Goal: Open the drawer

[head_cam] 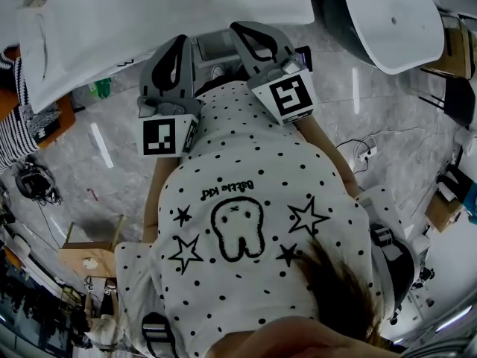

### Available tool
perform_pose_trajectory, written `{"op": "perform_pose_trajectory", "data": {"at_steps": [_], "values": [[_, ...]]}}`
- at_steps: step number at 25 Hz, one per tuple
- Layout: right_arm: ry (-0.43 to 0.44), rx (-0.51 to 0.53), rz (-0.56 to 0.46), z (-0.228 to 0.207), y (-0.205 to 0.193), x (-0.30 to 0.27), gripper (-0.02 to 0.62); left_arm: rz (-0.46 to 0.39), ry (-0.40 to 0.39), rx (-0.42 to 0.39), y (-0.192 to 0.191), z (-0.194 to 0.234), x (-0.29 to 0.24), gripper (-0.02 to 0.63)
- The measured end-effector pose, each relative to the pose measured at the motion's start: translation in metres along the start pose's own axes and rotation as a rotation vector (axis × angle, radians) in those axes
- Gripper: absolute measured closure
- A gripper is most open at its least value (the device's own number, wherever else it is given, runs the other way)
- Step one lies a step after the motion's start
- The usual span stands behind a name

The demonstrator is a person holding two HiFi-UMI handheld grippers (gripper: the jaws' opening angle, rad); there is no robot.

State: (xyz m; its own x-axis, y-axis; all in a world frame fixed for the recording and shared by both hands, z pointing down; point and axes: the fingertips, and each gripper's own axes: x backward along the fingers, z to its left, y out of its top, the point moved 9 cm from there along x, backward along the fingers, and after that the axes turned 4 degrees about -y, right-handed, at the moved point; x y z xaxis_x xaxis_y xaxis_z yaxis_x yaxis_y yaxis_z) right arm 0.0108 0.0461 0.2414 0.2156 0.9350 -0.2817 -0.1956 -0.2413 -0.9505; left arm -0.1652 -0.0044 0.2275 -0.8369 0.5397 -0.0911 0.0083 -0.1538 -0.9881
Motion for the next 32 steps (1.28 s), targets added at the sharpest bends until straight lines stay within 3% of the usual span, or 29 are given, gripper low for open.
{"op": "perform_pose_trajectory", "data": {"at_steps": [13,32], "values": [[-0.005,-0.008,-0.007,-0.007,0.001,-0.001,0.581,0.032,0.018,0.023,0.002,0.001,-0.008,0.601],[-0.016,-0.017,0.004,-0.010,-0.002,-0.002,0.581,0.009,0.009,0.011,0.000,0.004,-0.012,0.601]]}}
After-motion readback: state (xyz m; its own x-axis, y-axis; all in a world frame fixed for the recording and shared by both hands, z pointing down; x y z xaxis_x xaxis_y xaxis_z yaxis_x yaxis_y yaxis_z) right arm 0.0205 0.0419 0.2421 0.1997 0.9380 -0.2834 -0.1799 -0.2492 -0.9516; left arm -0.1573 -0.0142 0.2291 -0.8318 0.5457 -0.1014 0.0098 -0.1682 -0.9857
